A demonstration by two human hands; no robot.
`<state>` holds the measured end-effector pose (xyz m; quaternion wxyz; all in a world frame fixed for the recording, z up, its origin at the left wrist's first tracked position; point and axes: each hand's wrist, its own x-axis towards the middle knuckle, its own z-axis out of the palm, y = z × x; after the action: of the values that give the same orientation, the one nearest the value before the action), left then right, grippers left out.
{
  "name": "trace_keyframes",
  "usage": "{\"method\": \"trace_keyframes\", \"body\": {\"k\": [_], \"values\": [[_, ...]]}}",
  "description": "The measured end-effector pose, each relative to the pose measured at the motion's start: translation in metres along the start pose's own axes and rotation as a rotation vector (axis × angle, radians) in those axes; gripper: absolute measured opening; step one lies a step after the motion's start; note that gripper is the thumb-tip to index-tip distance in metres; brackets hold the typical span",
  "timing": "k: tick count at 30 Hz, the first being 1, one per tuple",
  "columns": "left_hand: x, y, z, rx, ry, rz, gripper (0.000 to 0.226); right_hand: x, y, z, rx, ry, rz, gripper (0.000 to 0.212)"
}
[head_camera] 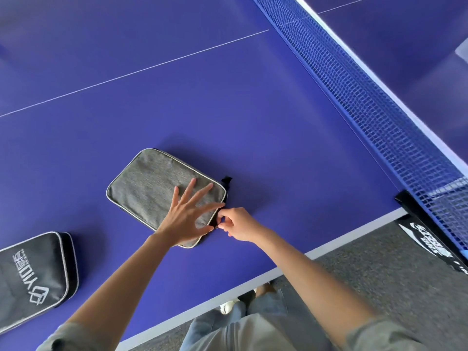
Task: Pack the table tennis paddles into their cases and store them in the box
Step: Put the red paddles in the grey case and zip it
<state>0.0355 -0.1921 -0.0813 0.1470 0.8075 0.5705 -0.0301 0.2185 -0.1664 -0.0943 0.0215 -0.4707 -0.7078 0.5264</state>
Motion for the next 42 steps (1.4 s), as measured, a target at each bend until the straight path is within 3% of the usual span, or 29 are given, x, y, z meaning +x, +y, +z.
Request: {"method": "trace_keyframes", "body": {"k": [5, 7, 10, 17, 25, 28, 35, 39, 42], "values": [[0.002, 0.005, -0.001, -0.031, -0.033, -0.063, 0.069, -0.009, 0.005, 0.009, -0.003, 0.128, -0.023, 0.011], [-0.005, 0.018, 0.002, -0.102, 0.044, -0.159, 0.073, -0.010, 0.005, 0.014, -0.011, 0.211, -0.039, 0.012], [-0.018, 0.036, 0.013, -0.134, 0.225, -0.344, 0.061, -0.011, 0.006, 0.016, -0.050, 0.266, -0.066, 0.013], [-0.013, 0.042, 0.018, -0.094, 0.294, -0.499, 0.060, -0.022, 0.014, 0.026, -0.106, 0.362, -0.102, 0.015], [-0.017, 0.042, 0.022, -0.127, 0.301, -0.537, 0.054, 0.009, 0.013, -0.015, -0.351, 0.483, -0.052, 0.010], [-0.018, 0.040, 0.026, -0.114, 0.314, -0.520, 0.052, 0.022, 0.011, -0.034, -0.390, 0.455, -0.088, 0.015], [-0.012, 0.036, 0.029, -0.060, 0.377, -0.467, 0.055, 0.024, 0.017, -0.044, -0.166, 0.445, -0.208, 0.013], [0.002, 0.031, 0.028, -0.072, 0.361, -0.418, 0.070, 0.028, 0.019, -0.046, -0.142, 0.441, -0.242, 0.009], [0.005, 0.028, 0.034, -0.050, 0.329, -0.411, 0.066, 0.036, 0.020, -0.052, -0.171, 0.403, -0.258, 0.009]]}}
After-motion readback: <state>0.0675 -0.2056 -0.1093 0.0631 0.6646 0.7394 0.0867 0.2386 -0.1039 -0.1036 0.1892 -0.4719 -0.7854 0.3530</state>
